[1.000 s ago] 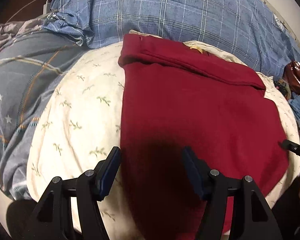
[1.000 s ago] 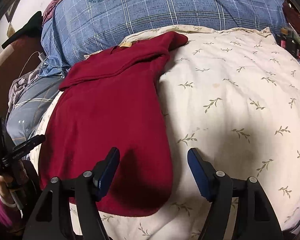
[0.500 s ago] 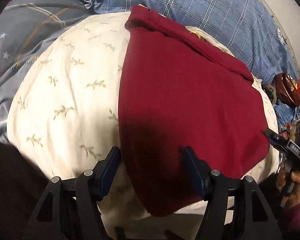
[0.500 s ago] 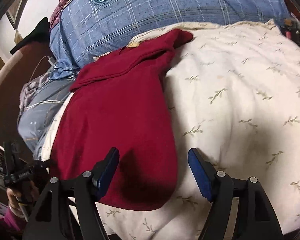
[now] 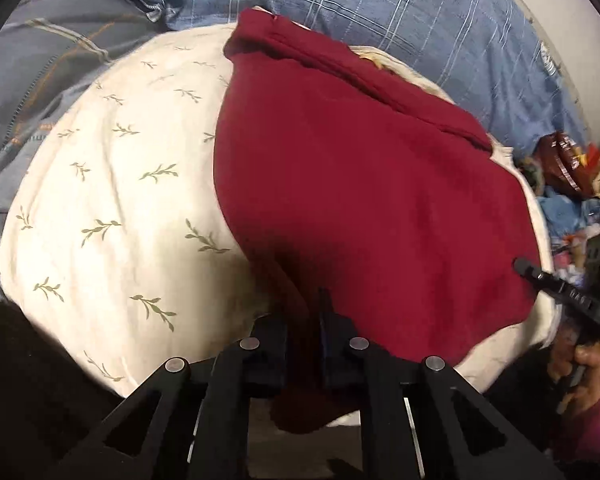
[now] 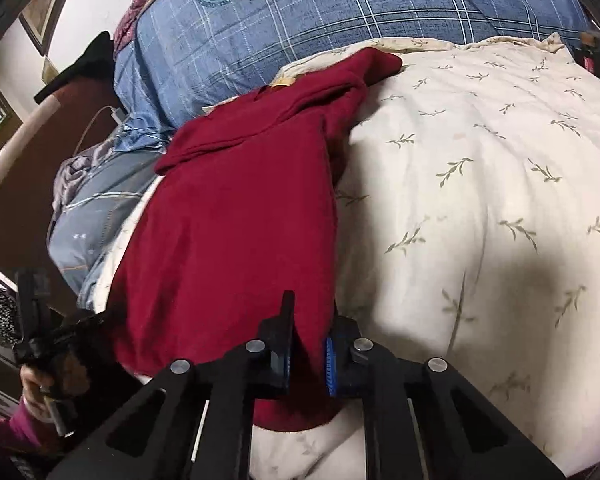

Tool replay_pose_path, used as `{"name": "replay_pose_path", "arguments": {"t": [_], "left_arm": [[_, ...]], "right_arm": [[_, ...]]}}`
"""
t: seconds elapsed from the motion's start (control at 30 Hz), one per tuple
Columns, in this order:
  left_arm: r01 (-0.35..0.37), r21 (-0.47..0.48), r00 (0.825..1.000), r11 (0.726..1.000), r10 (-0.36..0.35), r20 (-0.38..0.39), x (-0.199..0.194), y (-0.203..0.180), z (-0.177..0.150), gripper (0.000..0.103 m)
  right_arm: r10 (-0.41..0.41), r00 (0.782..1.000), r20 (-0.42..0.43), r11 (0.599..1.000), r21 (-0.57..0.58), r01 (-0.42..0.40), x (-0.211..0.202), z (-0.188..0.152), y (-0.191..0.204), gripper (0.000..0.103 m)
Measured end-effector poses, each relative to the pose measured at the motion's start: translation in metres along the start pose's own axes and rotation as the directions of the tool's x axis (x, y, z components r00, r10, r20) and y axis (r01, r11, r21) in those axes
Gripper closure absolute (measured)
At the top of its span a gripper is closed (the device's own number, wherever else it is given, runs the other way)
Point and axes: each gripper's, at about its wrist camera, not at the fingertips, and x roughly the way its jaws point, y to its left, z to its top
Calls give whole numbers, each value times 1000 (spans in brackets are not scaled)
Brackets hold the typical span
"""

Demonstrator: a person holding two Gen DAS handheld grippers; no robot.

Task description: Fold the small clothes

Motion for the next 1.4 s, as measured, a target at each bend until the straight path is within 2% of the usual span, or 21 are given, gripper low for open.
{"name": "replay_pose_path", "arguments": {"t": [0.1,0.2,0.3,0.37,0.4,0.43,0.47,0.5,0.53,0.63,0.67,0.73,0.87,1.0,1.1,1.17,1.4], "left_arm": [[24,43,999,999,-26,28,-29,-2,4,94],[4,87,997,996,-10,71,-58,1,1,95],[-19,61,999,998,16,38,-51,14,-8,95],[-76,39,997,996,76,-2,-36,23,-15,95],[-85,33,996,996,86,-11,-32,26,-17,95],[-89,24,996,996,89,-16,-30,28,-20,95],[-95,19,995,995,95,-12,-30,27,-21,95],[-105,16,994,994,105,-1,-32,28,-22,94],[-110,12,994,994,110,7,-34,28,-21,89],[-92,-20,995,996,92,25,-41,32,-24,60],[-83,-25,996,996,84,35,-42,34,-26,56],[-88,-10,995,996,88,48,-42,32,-29,53],[-117,37,993,992,116,29,-32,27,-31,52],[-92,24,996,995,92,-7,-18,27,-29,52],[-98,18,995,995,98,-18,-10,29,-27,51],[-91,9,996,996,91,-20,-5,30,-23,46],[-80,19,996,997,81,-23,4,24,-20,34]], "right_arm": [[89,995,-54,996,7,-89,-19,-12,5,96],[114,987,-112,993,-14,-116,-26,-32,8,97],[63,982,-175,997,-25,-69,-13,-53,3,97],[56,981,-186,998,17,-54,-3,-58,-5,96],[74,980,-185,996,63,-63,1,-60,-10,90],[90,978,-188,993,96,-73,5,-62,-13,88],[93,977,-194,993,93,-76,6,-63,-13,86],[100,974,-201,994,65,-88,6,-64,-8,79],[103,973,-205,995,41,-96,6,-64,-3,69],[115,971,-208,992,-19,-122,5,-63,12,47],[109,972,-209,992,-38,-119,6,-63,16,46],[93,971,-221,991,-69,-111,11,-64,22,46],[109,969,-223,991,-56,-124,18,-65,23,48],[132,966,-224,984,-85,-154,12,-64,26,70],[134,965,-224,984,-87,-157,13,-63,26,70],[138,964,-229,985,-70,-157,17,-64,22,69],[158,958,-239,981,-70,-180,27,-64,27,57]]}}
